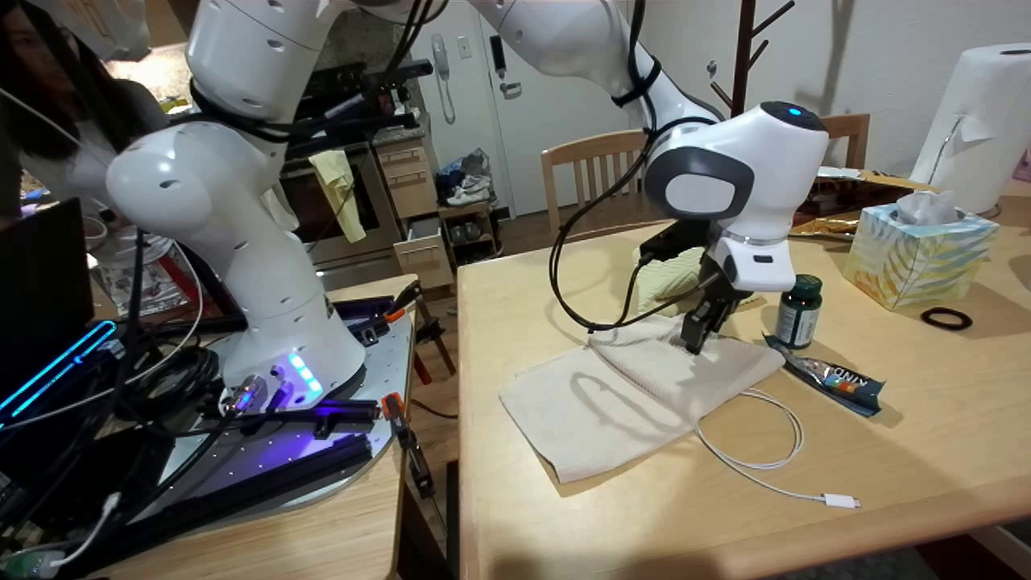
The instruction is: Move the towel at the edge closer to the bottle
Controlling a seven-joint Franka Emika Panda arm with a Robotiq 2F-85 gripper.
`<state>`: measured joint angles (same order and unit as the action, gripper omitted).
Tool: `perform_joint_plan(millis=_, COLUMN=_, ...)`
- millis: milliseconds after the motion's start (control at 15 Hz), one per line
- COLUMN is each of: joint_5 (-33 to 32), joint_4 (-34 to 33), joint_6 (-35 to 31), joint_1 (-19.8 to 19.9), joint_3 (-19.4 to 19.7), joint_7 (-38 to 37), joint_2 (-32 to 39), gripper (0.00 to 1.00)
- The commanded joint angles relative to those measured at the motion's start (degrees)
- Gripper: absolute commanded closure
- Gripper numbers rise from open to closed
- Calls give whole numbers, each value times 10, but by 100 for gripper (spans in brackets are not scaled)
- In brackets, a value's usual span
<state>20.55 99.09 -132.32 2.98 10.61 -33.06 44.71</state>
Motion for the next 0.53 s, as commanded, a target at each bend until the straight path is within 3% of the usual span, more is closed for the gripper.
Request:
perform_joint_plan(millis=0, joint_5=-11, joint_4=-10, joint_6=13, joint_1=8, joint_3=-3, joint_7=-14, joint_2=7, gripper=22)
perform_joint_plan(millis=200, joint_5=-12, joint_4=-11, joint_6=14, joint_1=8, joint_3=-2, joint_7=-14, joint_2=8, gripper=4)
perform_joint_plan(millis=467, joint_5=-11, joint_4=-12, joint_6=11, joint_1=8, joint_3=-3, joint_7=-13, joint_2=12, gripper=0)
